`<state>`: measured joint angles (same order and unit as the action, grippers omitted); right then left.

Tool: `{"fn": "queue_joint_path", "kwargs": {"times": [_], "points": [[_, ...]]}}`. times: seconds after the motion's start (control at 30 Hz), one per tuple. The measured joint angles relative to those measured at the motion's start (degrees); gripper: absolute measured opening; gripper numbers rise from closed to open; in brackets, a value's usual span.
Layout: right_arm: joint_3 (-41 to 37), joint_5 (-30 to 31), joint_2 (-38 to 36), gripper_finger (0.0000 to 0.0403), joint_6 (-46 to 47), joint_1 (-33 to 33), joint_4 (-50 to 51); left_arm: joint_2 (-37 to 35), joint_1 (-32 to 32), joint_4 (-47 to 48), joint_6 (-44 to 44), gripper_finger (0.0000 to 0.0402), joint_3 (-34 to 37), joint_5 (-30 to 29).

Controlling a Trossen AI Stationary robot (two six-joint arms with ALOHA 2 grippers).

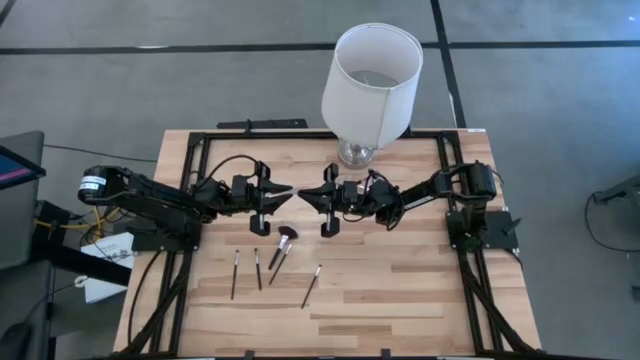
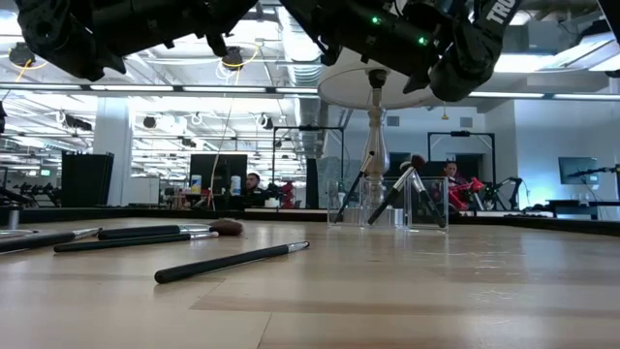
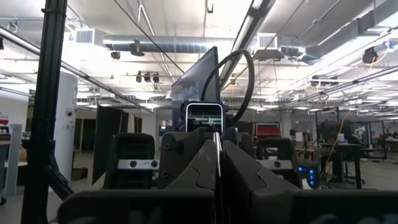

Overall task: Put items in baskets/containers
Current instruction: Put the liner brush into the transparent organizer

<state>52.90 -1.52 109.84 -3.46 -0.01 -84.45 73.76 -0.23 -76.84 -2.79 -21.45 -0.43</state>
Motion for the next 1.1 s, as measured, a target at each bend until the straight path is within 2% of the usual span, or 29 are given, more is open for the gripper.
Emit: {"fn": "queue_joint_path", "kwargs": {"times": [0.23, 0.9, 1.1], "points": [[2.31, -0.03, 0.04, 0.0002, 0.35, 0.0, 4.31, 1.56, 0.0, -0.18, 0.04, 0.008, -1.36, 0.0], [2.54, -0.13, 0.07, 0.0002, -0.06, 0.0, 4.34, 2.62, 0.0, -1.47, -1.46, 0.008, -1.55, 0.02], [2.54, -0.1, 0.07, 0.0002, -0.09, -0.02, 4.25, 2.6, 0.0, -1.64, -1.49, 0.0043, -1.55, 0.02]]}}
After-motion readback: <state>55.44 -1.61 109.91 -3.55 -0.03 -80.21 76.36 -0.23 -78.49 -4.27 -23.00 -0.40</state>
